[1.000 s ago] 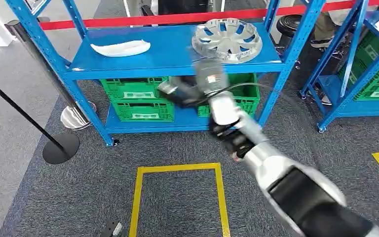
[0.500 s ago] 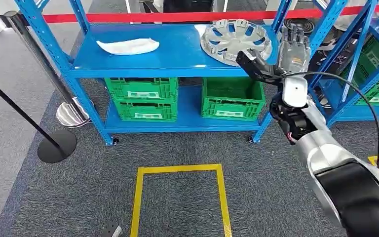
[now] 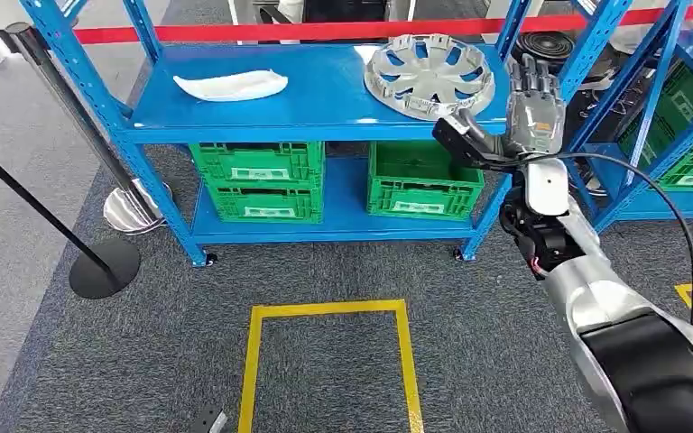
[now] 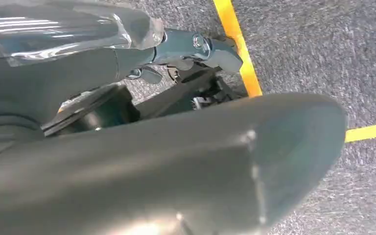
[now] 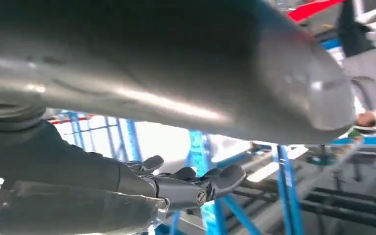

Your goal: Take the parts from the cabinet and place them on the table.

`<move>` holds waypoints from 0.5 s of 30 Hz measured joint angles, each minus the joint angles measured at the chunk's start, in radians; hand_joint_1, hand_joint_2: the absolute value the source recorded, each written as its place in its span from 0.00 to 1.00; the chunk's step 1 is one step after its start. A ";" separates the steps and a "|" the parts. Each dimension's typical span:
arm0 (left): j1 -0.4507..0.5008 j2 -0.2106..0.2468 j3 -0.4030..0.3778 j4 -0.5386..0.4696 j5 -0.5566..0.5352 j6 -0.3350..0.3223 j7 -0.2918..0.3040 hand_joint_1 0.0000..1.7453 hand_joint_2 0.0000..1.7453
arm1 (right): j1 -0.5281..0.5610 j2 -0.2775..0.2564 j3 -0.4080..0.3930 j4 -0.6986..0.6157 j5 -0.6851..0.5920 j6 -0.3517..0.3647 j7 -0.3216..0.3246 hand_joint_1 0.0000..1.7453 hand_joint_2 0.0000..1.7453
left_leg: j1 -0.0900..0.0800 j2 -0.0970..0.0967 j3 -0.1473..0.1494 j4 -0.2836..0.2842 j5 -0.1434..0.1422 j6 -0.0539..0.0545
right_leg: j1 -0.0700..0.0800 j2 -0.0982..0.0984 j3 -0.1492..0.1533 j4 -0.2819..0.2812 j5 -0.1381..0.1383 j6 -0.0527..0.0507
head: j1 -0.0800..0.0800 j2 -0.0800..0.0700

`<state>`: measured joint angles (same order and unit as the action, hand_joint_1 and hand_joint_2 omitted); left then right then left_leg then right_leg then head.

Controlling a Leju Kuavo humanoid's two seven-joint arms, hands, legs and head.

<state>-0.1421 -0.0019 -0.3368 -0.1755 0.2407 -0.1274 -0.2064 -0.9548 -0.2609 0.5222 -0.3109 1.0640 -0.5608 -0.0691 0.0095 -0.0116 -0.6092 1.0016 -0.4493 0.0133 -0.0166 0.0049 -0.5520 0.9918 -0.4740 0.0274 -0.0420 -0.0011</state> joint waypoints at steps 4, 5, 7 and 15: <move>-0.005 -0.002 -0.006 0.000 -0.003 -0.001 0.001 0.00 0.00 | 0.000 0.030 0.003 -0.016 0.024 0.018 -0.023 0.00 0.00 | -0.002 -0.001 0.000 0.002 -0.003 0.002 | -0.002 0.000 0.002 -0.001 -0.001 0.002 | 0.000 0.000; -0.005 -0.002 -0.006 0.000 -0.003 -0.001 0.001 0.00 0.00 | 0.000 0.037 0.004 -0.018 0.030 0.023 -0.029 0.00 0.00 | -0.003 -0.001 0.000 0.002 -0.003 0.003 | -0.002 0.000 0.002 -0.002 -0.001 0.002 | 0.000 0.000; -0.006 0.000 -0.006 0.000 -0.003 -0.001 0.001 0.00 0.00 | -0.002 0.054 0.006 -0.023 0.038 0.029 -0.034 0.00 0.00 | -0.006 -0.001 0.000 0.002 -0.005 0.007 | -0.005 0.000 0.002 -0.003 -0.002 0.005 | 0.000 0.000; -0.011 -0.003 -0.006 -0.001 -0.001 -0.001 0.001 0.00 0.00 | -0.010 0.073 0.012 -0.032 0.045 0.037 -0.040 0.00 0.00 | 0.004 -0.001 0.039 -0.026 -0.012 0.024 | -0.009 -0.002 -0.191 0.336 -0.113 0.015 | 0.010 0.000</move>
<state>-0.1529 -0.0046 -0.3433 -0.1766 0.2396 -0.1282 -0.2056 -0.9652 -0.1881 0.5341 -0.3429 1.1093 -0.5241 -0.1087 0.0131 -0.0124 -0.5704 0.9755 -0.4615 0.0376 -0.0260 0.0032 -0.7426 1.3281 -0.5875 0.0428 -0.0317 -0.0011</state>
